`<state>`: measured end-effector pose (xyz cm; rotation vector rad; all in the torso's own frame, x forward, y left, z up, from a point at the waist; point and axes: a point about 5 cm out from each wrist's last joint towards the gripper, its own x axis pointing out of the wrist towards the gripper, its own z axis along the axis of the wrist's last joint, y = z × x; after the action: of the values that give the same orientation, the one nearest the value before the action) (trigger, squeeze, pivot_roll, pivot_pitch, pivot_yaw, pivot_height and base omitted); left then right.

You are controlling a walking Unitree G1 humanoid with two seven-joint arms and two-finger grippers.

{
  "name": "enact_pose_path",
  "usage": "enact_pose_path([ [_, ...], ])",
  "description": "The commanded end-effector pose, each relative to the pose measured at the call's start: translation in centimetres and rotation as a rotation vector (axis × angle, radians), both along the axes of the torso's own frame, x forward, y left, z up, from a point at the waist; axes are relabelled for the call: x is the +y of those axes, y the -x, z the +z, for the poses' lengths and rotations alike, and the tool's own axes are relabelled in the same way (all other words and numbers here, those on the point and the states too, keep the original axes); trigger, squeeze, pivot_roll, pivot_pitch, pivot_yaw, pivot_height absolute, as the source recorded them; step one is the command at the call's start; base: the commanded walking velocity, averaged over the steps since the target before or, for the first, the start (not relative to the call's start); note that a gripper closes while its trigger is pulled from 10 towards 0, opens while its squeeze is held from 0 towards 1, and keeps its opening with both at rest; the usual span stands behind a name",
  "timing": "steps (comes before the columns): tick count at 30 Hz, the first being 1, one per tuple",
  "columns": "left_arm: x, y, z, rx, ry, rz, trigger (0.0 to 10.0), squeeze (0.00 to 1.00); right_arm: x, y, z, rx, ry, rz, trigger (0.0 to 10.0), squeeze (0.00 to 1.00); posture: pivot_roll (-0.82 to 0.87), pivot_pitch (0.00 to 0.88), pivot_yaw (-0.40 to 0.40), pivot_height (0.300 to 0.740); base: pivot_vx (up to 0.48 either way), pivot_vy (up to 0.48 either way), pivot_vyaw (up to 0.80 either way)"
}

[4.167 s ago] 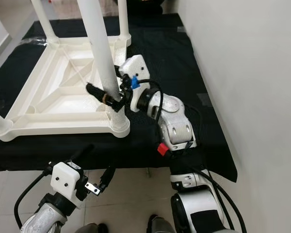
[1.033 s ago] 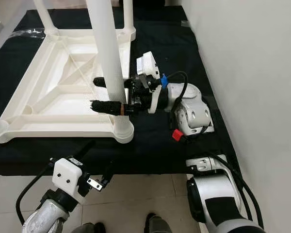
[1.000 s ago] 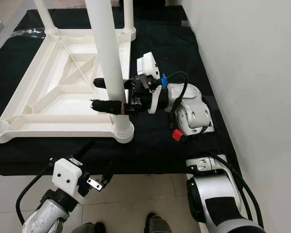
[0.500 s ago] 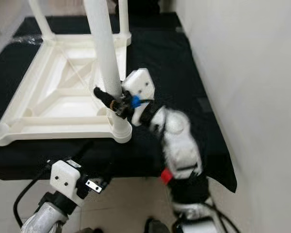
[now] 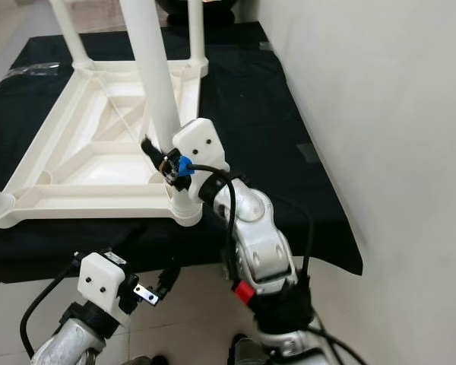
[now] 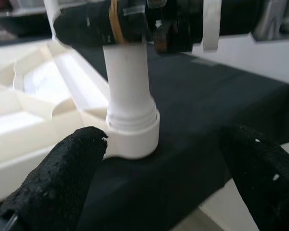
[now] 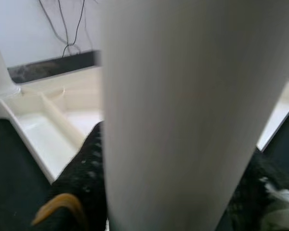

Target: Building children table

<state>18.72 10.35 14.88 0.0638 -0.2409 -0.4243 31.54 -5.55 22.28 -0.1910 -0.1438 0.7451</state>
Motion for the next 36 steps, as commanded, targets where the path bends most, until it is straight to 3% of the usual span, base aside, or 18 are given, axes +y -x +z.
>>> enact_pose_path([
  [1, 0.1, 0.1, -0.4, 0.020, -0.006, 0.012, 10.0, 0.00, 1.2, 0.4, 2.2, -0.072, -0.053, 0.145, 10.0, 1.00, 0.04, 0.257, -0.013, 0.740, 0.000, 0.000, 0.00],
  [3, 0.0, 0.1, -0.4, 0.018, -0.006, 0.017, 10.0, 0.00, 1.2, 0.5, 3.2, -0.112, -0.039, 0.286, 10.0, 1.00, 0.05, 0.252, -0.012, 0.740, 0.000, 0.000, 0.00],
  [8, 0.0, 0.1, -0.4, 0.018, -0.006, 0.019, 10.0, 0.00, 0.7, 0.3, 3.5, -0.125, 0.009, 0.392, 10.0, 1.00, 0.06, 0.248, -0.015, 0.740, 0.000, 0.000, 0.00],
  [9, -0.1, 0.0, -0.4, 0.018, -0.006, 0.018, 10.0, 0.00, 0.3, 0.2, 3.5, -0.127, 0.042, 0.456, 10.0, 0.83, 0.06, 0.246, -0.015, 0.740, 0.000, 0.000, 0.00],
  [10, -0.1, 0.0, -0.4, 0.019, -0.005, 0.016, 10.0, 0.00, -0.4, 0.1, 3.4, -0.109, 0.073, 0.535, 10.0, 0.00, 0.06, 0.243, -0.016, 0.740, 0.000, 0.000, 0.00],
  [14, -0.3, 0.0, -0.4, 0.019, -0.002, 0.014, 10.0, 0.00, -1.6, -0.4, 3.6, -0.080, 0.100, 0.623, 10.0, 0.00, 0.06, 0.240, -0.018, 0.740, 0.000, 0.000, 0.00],
  [20, -0.3, -0.1, -0.4, 0.018, 0.001, 0.016, 10.0, 0.00, -2.3, -1.5, 4.5, -0.089, 0.082, 0.637, 10.0, 0.00, 0.06, 0.247, -0.015, 0.740, 0.000, 0.000, 0.00],
  [21, -0.3, -0.1, -0.3, 0.018, 0.003, 0.016, 10.0, 0.00, -2.6, -1.9, 5.0, -0.092, 0.070, 0.645, 9.0, 0.00, 0.07, 0.249, -0.016, 0.740, 0.000, 0.000, 0.00],
  [22, -0.3, -0.1, -0.3, 0.018, 0.003, 0.016, 10.0, 0.00, -2.6, -1.9, 5.0, -0.092, 0.070, 0.645, 9.0, 0.00, 0.07, 0.249, -0.016, 0.740, 0.000, 0.000, 0.00],
  [23, -0.4, -0.1, -0.3, 0.018, 0.005, 0.016, 10.0, 0.00, -3.0, -2.2, 5.2, -0.095, 0.075, 0.664, 0.0, 0.00, 0.07, 0.251, -0.016, 0.740, 0.000, 0.000, 0.00],
  [30, -0.4, 0.0, -0.2, 0.017, 0.008, 0.014, 10.0, 0.00, -4.3, -2.2, 5.3, -0.084, 0.090, 0.719, 0.0, 0.00, 0.06, 0.255, -0.016, 0.740, 0.000, 0.000, 0.00],
  [36, -0.3, 0.0, -0.1, 0.016, 0.008, 0.014, 10.0, 0.00, -4.6, -2.3, 4.8, -0.068, 0.084, 0.705, 0.0, 0.00, 0.05, 0.269, -0.012, 0.740, 0.000, 0.000, 0.00],
])
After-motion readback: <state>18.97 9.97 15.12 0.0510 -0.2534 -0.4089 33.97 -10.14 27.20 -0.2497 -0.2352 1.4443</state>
